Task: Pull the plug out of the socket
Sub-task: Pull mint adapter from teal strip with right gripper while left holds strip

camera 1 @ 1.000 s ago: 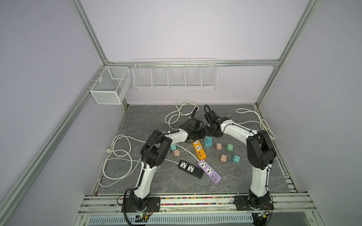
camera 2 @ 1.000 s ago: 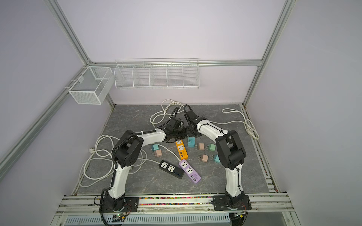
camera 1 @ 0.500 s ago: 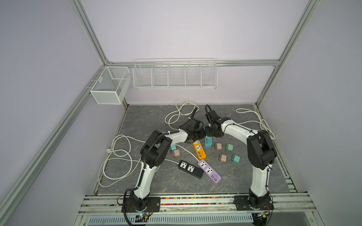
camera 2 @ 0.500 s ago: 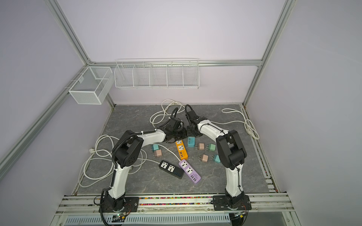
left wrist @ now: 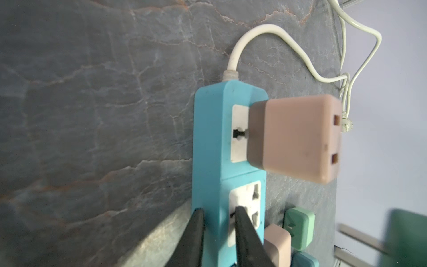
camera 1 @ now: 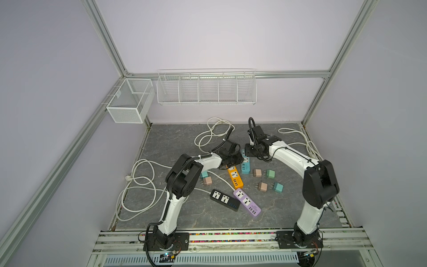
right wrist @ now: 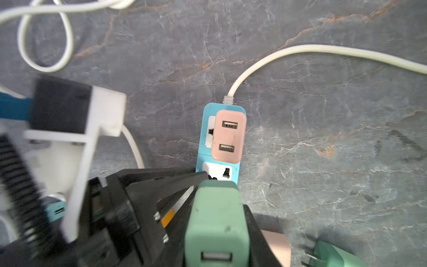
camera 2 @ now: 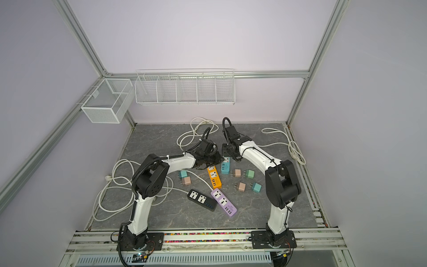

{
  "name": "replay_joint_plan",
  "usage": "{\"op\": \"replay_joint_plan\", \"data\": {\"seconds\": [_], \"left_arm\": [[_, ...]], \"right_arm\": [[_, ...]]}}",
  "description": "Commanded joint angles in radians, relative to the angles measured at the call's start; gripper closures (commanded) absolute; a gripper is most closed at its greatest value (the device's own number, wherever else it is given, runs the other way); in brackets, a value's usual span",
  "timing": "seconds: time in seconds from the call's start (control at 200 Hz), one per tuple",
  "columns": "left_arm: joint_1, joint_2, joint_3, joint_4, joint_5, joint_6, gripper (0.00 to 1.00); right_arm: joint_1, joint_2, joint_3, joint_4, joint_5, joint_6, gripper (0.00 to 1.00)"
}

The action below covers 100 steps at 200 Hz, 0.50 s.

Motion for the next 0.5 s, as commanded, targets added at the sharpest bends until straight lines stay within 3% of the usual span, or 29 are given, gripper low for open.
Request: {"op": "replay_joint_plan", "data": {"seconds": [0.0,0.2,0.495], "left_arm": [[-0.013,-0.03,-0.006,-0.101,-0.01,0.013,0.7],[-0.013,-0.083,0.016,-0.121,-0.008,0.029,0.65],[-0.013,-0.219,-0.082,-0.075,-0.051,0.023,0.57]], "right_arm": [[-0.035,-0.081,-0.067,0.039,-0.085,0.02,0.76],[-0.105,-0.169,-0.157,0.064,-0.214,0.051,0.76],[-0.259,-0.258,-0.336,0.183,-0.468,0.094,0.75]]}}
